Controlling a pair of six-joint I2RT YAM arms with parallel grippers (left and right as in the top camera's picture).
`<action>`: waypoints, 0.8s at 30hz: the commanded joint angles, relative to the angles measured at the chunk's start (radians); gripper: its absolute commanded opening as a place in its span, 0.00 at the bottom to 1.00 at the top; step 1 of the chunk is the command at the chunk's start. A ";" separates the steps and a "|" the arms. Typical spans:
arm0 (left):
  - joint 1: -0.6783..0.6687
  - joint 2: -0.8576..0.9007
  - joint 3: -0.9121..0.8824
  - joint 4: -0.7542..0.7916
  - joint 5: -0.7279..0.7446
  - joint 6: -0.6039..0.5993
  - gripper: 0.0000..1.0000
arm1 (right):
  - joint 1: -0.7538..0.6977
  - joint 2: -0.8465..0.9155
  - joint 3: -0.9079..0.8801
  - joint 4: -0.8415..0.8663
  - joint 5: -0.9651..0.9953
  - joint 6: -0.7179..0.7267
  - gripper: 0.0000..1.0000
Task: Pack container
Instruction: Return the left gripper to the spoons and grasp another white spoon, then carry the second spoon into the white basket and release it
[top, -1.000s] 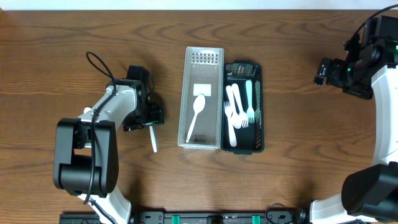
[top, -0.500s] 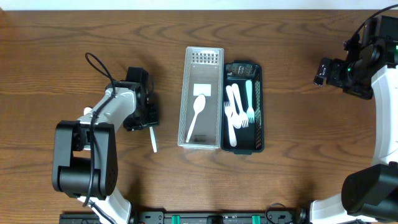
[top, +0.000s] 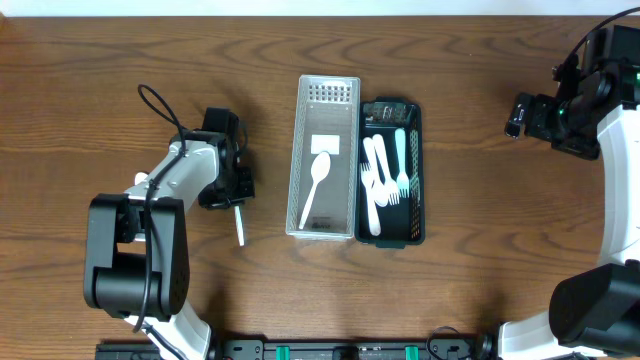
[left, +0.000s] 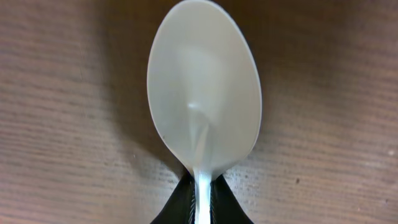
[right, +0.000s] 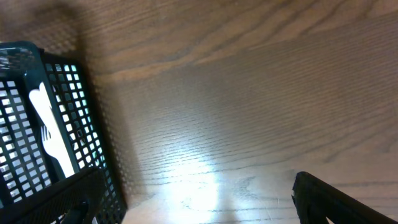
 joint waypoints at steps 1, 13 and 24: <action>-0.002 -0.007 0.021 -0.057 0.015 -0.002 0.06 | -0.003 0.004 -0.005 0.000 -0.004 -0.010 0.99; -0.237 -0.301 0.352 -0.306 0.014 -0.002 0.06 | -0.003 0.004 -0.005 0.001 -0.004 -0.010 0.99; -0.474 -0.176 0.354 -0.139 0.015 -0.010 0.06 | -0.003 0.004 -0.005 0.000 -0.009 -0.010 0.99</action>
